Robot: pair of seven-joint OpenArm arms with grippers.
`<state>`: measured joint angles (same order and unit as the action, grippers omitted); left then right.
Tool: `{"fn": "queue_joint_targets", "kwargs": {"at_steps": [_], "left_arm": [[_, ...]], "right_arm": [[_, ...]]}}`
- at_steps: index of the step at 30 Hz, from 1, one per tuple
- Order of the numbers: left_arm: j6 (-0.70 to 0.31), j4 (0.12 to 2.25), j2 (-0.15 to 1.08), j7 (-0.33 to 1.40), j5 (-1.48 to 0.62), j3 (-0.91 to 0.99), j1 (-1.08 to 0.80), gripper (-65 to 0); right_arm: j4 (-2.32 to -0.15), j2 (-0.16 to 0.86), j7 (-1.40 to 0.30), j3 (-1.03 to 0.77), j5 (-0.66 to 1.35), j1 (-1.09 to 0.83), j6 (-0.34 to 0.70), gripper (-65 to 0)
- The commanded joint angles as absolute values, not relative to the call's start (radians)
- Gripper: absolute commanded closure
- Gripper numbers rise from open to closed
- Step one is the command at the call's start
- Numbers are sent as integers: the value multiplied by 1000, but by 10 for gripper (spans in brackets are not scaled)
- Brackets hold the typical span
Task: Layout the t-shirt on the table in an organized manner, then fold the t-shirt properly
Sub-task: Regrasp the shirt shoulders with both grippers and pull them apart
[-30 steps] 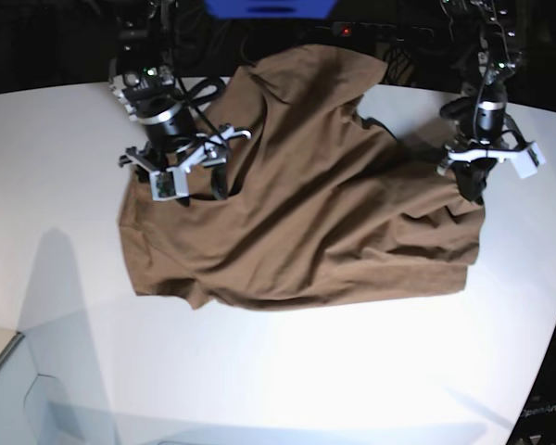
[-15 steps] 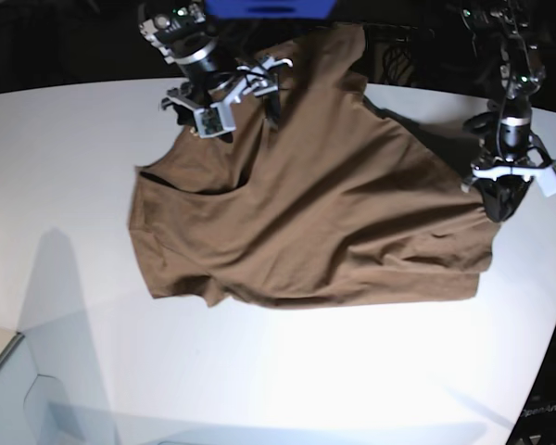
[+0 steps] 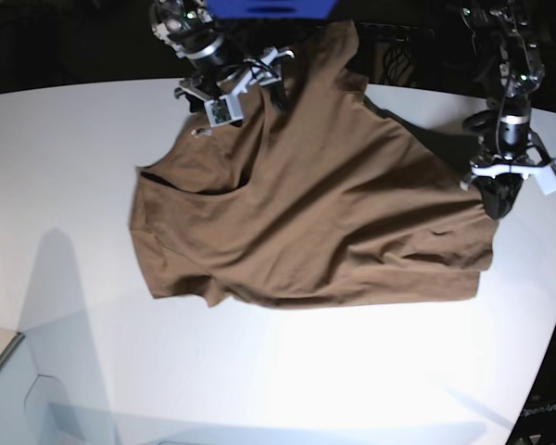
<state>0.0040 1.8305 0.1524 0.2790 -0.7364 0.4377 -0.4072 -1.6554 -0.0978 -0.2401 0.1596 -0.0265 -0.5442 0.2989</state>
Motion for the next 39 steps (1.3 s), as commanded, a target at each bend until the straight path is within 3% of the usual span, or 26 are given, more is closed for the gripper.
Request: {"fn": "queue_joint_targets", "kwargs": {"at_steps": [1, 5, 10, 24, 32, 34, 39], "left_arm": [[-5, 1839, 163, 252, -737, 443, -407, -2], [-5, 1816, 153, 252, -739, 440, -406, -2], [-5, 1784, 159, 251, -742, 371, -395, -2], [-5, 1698, 163, 252, -737, 140, -386, -4], [-5, 1776, 185, 252, -746, 91, -433, -9], [-5, 1787, 199, 252, -746, 88, -452, -49], [-5, 1793, 208, 251, -746, 91, -476, -271]], "right_arm": [[-1635, -91, -305, 133, -36, -538, 286, -469], [-1560, -87, -306, 25, -38, -447, 288, -473], [-1432, -5, -311, -74, -39, -292, 291, -473], [-1397, 194, -311, -107, -39, -36, 286, -473], [-1695, 88, -312, -255, -35, -110, 291, -474], [-1758, 50, -312, -259, -35, -166, 292, -474], [-1828, -64, -312, -245, -33, -295, 294, -474]]}}
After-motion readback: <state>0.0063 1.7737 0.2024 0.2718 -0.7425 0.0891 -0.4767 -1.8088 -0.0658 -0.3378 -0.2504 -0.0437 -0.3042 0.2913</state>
